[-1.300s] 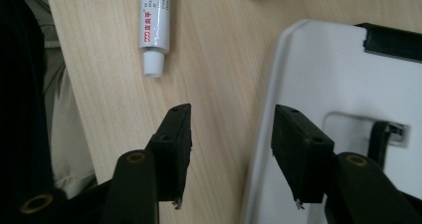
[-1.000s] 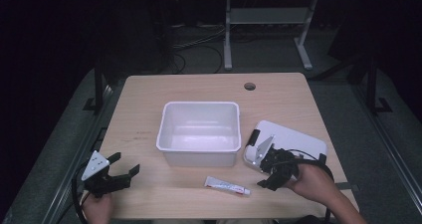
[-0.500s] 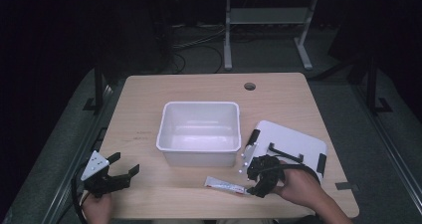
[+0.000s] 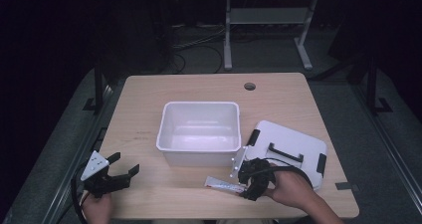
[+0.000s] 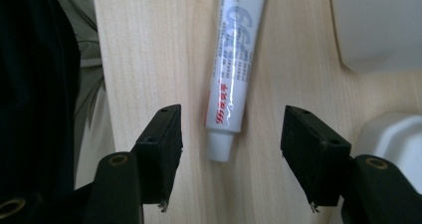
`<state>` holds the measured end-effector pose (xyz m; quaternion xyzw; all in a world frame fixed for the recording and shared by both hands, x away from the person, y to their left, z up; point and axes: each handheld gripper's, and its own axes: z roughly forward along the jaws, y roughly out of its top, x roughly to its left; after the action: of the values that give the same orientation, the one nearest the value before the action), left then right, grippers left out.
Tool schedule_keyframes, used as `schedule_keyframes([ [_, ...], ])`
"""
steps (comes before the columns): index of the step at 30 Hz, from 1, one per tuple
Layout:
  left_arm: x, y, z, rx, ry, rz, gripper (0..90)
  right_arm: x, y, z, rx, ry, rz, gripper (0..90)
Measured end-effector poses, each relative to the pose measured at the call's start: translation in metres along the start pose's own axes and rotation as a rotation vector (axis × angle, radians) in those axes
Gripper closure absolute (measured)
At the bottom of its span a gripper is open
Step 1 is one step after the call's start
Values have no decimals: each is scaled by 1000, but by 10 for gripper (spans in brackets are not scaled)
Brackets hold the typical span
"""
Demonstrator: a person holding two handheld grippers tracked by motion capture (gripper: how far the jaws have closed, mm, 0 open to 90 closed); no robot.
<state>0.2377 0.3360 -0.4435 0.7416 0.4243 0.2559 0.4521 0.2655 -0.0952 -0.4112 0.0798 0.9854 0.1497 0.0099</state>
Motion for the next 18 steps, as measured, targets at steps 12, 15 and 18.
schedule_keyframes([
  [12,0,0,0,0,-1,-2,150,3,12,11,25,26,-33,447],
  [15,0,0,0,1,0,-1,150,3,15,13,29,28,-44,463],
  [18,0,0,0,-1,1,-3,151,3,17,14,30,28,-51,473],
])
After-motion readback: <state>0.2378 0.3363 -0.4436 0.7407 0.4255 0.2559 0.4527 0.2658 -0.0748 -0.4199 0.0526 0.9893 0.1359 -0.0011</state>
